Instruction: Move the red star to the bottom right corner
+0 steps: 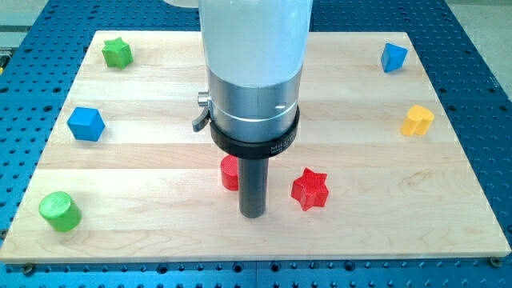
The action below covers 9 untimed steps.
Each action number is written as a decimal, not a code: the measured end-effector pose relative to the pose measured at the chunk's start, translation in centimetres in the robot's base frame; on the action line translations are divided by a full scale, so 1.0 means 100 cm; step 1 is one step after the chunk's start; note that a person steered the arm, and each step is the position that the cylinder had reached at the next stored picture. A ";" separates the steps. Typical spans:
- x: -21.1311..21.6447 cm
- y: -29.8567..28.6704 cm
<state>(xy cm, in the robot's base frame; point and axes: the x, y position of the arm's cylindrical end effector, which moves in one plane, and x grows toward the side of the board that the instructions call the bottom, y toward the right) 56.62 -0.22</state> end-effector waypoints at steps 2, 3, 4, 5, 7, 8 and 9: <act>0.000 0.077; -0.011 0.105; -0.011 0.102; -0.011 0.095; -0.043 0.089; -0.044 0.097; -0.071 0.097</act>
<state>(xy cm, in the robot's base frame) 49.52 9.49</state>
